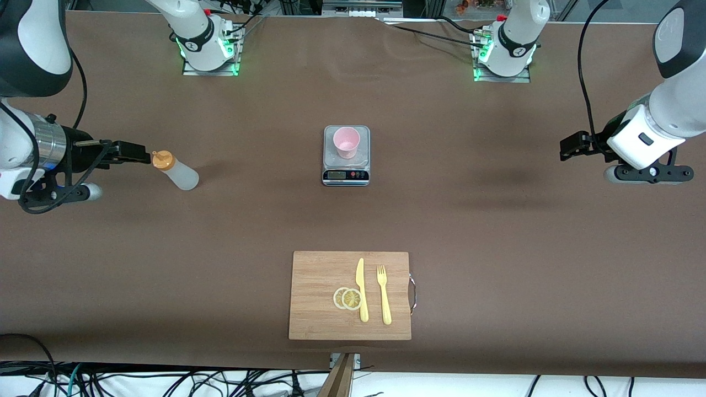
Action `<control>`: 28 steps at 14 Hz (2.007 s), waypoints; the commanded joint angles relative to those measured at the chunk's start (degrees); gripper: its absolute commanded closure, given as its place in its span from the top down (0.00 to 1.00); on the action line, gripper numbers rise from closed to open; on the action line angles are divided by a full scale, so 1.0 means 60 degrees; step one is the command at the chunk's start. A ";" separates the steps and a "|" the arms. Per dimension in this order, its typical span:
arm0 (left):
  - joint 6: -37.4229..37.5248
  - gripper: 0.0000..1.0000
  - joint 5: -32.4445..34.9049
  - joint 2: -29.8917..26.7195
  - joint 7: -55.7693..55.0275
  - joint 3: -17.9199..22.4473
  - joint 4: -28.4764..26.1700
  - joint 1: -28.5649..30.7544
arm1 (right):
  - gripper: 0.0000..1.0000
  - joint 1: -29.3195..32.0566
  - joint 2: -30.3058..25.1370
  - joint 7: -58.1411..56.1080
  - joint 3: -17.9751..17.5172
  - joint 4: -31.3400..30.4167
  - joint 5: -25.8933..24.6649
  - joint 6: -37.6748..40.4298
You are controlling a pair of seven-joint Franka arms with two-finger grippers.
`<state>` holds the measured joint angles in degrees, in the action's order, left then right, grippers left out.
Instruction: Add sauce to pink cup with both arms
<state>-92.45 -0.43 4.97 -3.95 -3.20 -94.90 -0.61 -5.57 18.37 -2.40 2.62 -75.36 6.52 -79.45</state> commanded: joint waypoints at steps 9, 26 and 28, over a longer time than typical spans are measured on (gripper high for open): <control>0.0145 1.00 -0.0002 0.0079 0.0190 -0.0067 0.0216 0.0087 | 1.00 0.0122 -0.0981 0.0019 -0.0085 -0.0316 -0.1188 -0.0279; 0.0130 1.00 -0.0002 0.0079 0.0190 -0.0067 0.0216 0.0087 | 1.00 0.0430 -0.2226 0.0955 -0.0129 -0.1722 -0.1263 0.0072; 0.0130 1.00 -0.0002 0.0079 0.0190 -0.0067 0.0216 0.0087 | 1.00 0.0430 -0.2168 0.0767 -0.0114 -0.1737 -0.1262 0.0087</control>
<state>-92.45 -0.43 4.97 -3.95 -3.20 -94.90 -0.61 -3.58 7.14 1.63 2.55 -83.72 -1.89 -79.11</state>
